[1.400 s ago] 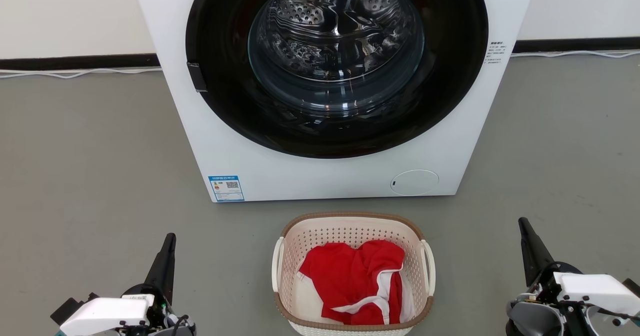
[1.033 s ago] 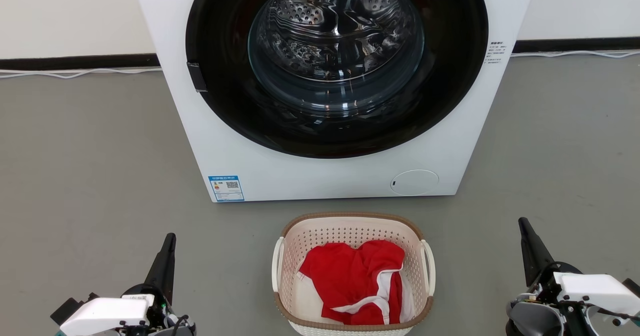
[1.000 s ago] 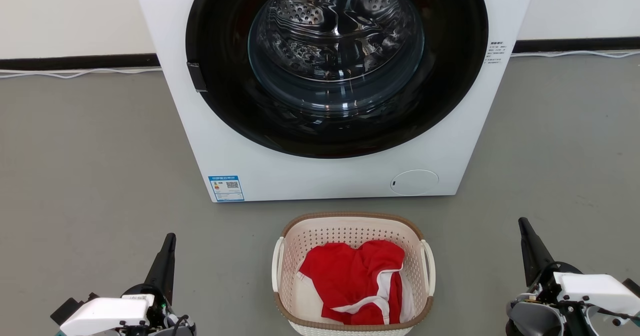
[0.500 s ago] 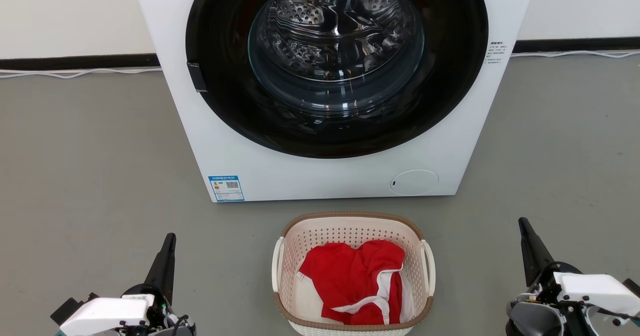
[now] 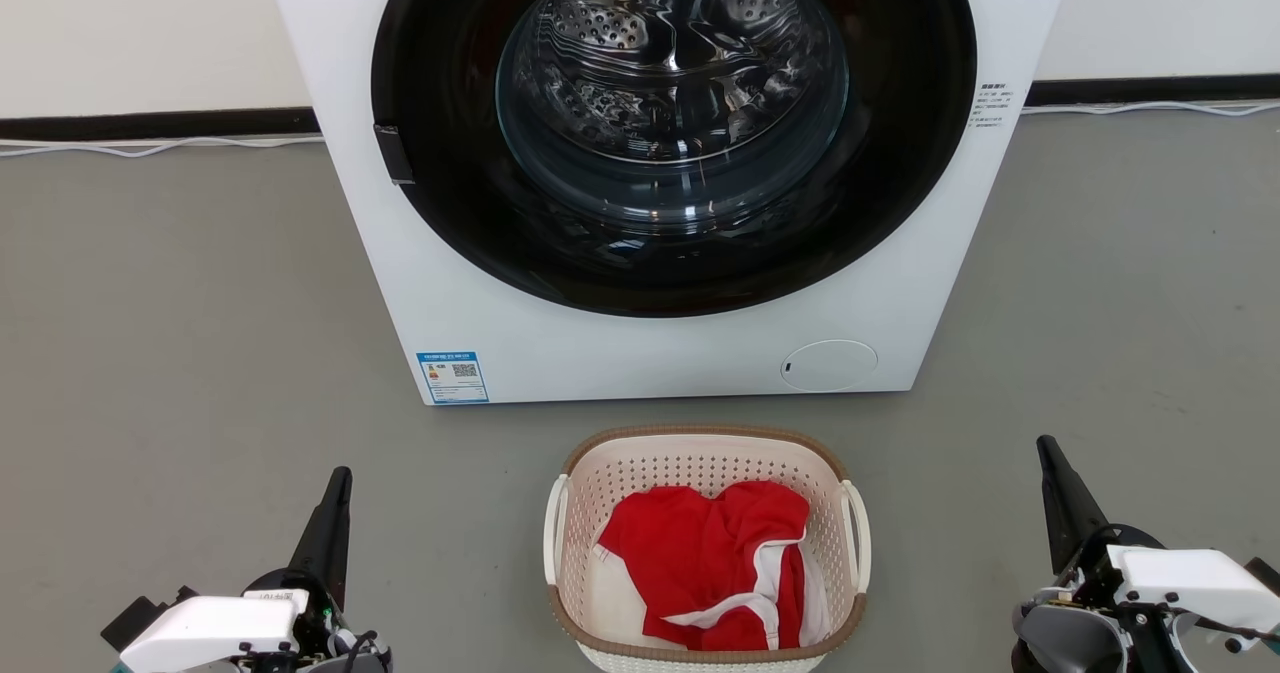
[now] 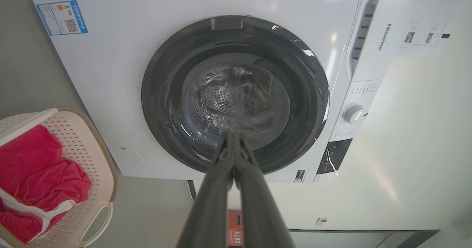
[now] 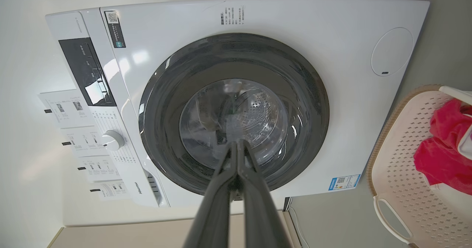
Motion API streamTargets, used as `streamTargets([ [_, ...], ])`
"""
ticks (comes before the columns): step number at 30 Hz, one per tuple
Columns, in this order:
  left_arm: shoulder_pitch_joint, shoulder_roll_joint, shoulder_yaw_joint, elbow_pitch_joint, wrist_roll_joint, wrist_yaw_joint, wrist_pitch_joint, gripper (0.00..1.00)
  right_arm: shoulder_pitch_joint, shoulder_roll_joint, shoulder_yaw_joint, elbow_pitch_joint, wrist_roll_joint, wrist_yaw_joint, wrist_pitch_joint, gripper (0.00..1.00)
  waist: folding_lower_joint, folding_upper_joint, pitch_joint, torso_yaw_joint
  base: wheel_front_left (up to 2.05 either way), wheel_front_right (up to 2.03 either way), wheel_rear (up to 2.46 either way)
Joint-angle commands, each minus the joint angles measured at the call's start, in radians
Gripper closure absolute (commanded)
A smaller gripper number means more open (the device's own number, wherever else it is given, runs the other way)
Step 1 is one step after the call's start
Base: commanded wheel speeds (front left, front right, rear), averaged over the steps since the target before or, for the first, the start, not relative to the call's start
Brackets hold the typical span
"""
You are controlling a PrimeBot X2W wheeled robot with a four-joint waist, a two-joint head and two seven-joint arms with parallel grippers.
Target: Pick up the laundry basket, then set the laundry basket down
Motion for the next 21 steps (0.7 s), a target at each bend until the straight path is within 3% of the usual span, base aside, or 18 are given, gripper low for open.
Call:
streamTargets([
  [1, -0.056, 0.014, 0.024, -0.029, 0.001, -0.007, 0.006, 1.00, -0.023, -0.005, 0.019, -0.031, 0.007, 0.007, 0.007, 1.00, 0.0000, -0.0001, 0.000, 0.000, 0.00, 0.00, 0.00],
  [21, -0.056, 0.014, 0.024, -0.029, 0.001, -0.007, 0.006, 1.00, -0.023, -0.005, 0.019, -0.031, 0.007, 0.007, 0.007, 1.00, 0.0000, -0.0001, 0.000, 0.000, 0.00, 0.00, 0.00],
])
